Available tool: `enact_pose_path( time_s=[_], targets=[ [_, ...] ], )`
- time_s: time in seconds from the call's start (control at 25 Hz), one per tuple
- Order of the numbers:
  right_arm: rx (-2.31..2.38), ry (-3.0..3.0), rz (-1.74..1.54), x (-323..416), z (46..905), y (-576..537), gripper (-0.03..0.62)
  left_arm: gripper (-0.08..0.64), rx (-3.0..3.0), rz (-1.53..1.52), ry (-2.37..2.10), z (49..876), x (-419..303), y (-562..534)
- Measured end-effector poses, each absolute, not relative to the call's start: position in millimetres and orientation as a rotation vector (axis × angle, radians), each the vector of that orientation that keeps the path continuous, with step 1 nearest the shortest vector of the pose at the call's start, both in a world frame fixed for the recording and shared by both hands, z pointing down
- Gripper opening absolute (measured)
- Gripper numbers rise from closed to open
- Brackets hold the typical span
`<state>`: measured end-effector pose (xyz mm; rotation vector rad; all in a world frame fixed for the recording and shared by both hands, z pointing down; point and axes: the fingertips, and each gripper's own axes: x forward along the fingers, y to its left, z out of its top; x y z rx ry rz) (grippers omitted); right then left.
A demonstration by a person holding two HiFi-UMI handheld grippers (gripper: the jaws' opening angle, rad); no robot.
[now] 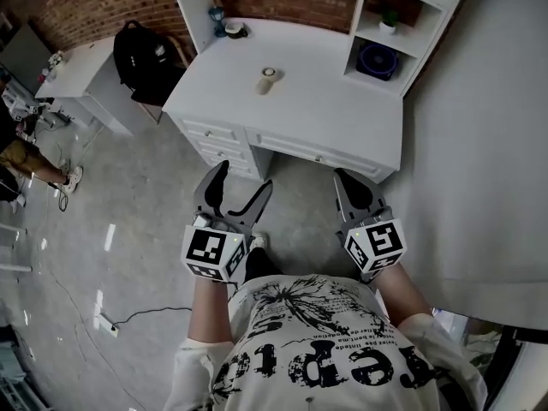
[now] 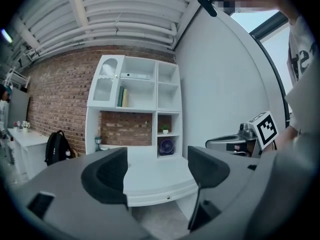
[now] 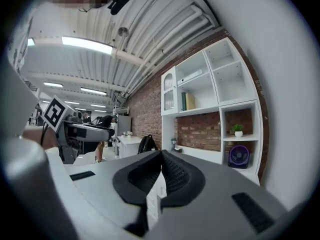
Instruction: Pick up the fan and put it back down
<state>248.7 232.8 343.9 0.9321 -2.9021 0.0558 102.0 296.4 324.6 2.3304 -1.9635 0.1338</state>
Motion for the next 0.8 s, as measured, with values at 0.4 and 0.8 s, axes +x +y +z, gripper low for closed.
enact_pose_path(
  time_s=[0.4, 0.8],
  targets=[
    [1.122, -2.820, 0.082, 99, 347, 145, 0.015, 0.362, 2.413, 0.167, -1.794, 339, -56, 195],
    [1.213, -2.711, 0.113, 30, 370, 76, 0.015, 0.362, 2.431, 0.201, -1.678, 370, -129, 116]
  ],
)
